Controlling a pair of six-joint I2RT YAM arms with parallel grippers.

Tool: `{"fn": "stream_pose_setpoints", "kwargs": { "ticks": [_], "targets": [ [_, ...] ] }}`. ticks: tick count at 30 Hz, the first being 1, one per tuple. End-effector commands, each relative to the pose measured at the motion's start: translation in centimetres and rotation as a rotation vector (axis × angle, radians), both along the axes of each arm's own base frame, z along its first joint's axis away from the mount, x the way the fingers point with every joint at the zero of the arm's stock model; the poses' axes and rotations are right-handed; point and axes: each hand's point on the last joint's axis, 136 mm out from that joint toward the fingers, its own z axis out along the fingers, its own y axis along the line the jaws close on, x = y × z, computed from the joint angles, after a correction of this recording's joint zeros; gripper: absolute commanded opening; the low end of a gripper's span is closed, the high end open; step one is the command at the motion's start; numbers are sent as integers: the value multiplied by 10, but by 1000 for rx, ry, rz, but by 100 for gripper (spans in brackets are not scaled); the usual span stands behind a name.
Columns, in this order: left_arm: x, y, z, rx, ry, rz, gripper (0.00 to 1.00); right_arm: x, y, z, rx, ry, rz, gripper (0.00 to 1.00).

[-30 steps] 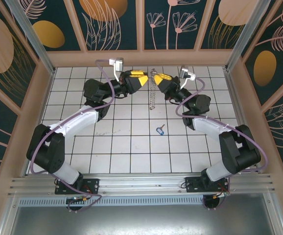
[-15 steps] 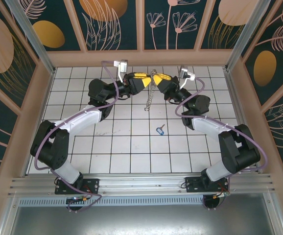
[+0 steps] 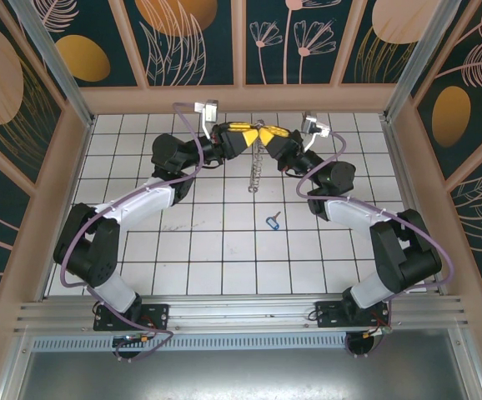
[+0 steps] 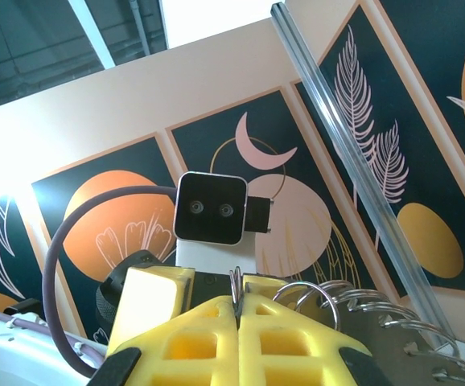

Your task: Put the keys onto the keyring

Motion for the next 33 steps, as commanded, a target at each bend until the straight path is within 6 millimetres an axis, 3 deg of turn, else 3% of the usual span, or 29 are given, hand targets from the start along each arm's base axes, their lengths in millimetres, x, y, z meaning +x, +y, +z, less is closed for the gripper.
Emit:
{"fn": "stream_pose_setpoints", "kwargs": {
  "ticks": [1,8,10,13,16,20,29,33],
  "targets": [
    [-4,0,17,-44,-59,-7,24,-15,0,22,41,-91,28,0],
    [-2,1,19,-52,-56,7,0,-14,3,18,21,-80,34,0],
    [-2,1,18,-48,-54,8,0,-14,4,16,2,-76,36,0],
    [0,-1,15,-9,-67,20,0,-12,-7,15,-18,-61,-2,33],
    [-2,-3,12,53,-106,42,0,-9,-31,17,-40,-48,-68,45],
    [-6,-4,7,163,-189,69,0,-7,-50,16,-124,-30,-145,47],
    [-17,-9,-7,361,-327,12,0,-16,-36,-1,-349,-51,-63,47],
    [-20,-10,-10,411,-354,-9,0,-28,-32,-8,-398,-79,0,40]
  ]
}}
